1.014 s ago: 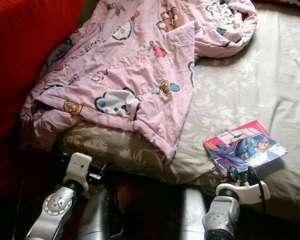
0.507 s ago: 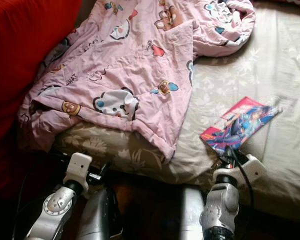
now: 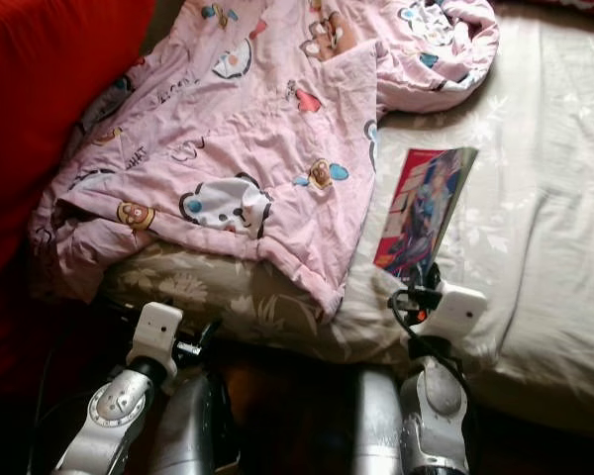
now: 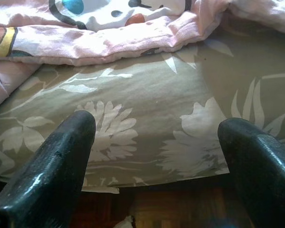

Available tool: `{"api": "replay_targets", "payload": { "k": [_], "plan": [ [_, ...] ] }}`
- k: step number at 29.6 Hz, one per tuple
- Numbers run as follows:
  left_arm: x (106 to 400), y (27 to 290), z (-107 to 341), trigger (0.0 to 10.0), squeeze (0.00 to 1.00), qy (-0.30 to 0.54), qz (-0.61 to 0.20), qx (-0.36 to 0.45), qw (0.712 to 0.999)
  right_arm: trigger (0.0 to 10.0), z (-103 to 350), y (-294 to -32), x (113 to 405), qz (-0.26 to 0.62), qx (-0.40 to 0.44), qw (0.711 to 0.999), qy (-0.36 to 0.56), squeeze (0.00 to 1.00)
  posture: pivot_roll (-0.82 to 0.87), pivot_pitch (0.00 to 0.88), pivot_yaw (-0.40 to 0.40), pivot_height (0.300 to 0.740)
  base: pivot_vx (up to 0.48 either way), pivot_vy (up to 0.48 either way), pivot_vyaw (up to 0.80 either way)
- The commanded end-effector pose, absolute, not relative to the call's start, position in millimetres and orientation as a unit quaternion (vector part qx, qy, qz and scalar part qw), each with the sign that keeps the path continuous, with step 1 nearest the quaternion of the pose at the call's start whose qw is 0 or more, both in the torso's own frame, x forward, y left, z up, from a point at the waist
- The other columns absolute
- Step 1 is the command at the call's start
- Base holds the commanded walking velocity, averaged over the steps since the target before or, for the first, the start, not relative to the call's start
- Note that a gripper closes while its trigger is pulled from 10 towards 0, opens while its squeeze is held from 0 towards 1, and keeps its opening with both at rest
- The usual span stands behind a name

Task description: Clean up the room

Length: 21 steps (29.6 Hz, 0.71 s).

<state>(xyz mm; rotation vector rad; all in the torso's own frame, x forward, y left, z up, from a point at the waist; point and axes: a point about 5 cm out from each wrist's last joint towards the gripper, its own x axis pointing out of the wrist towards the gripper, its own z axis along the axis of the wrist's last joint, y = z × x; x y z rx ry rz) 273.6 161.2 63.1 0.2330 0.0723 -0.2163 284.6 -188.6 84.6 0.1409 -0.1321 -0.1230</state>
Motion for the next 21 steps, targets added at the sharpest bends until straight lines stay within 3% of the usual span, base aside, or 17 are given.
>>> {"api": "replay_targets", "payload": {
  "k": [1,13,21],
  "plan": [
    [267,166,52,10.0,0.00,0.057,-0.100,0.119,0.986,10.0,92,-191,283,-0.070,0.043,0.994,-0.073,0.00,-0.05,0.208,0.073,0.582,0.000,0.000,0.00],
    [266,172,40,10.0,0.00,0.080,-0.074,0.093,0.990,10.0,91,-192,283,-0.083,0.051,0.993,-0.066,0.00,-0.05,0.194,0.062,0.642,0.000,0.000,0.00],
    [260,194,19,10.0,0.00,0.128,-0.032,0.083,0.988,10.0,95,-193,288,-0.081,0.052,0.993,-0.070,0.00,-0.05,0.209,0.049,0.697,0.000,0.000,0.00]
  ]
}}
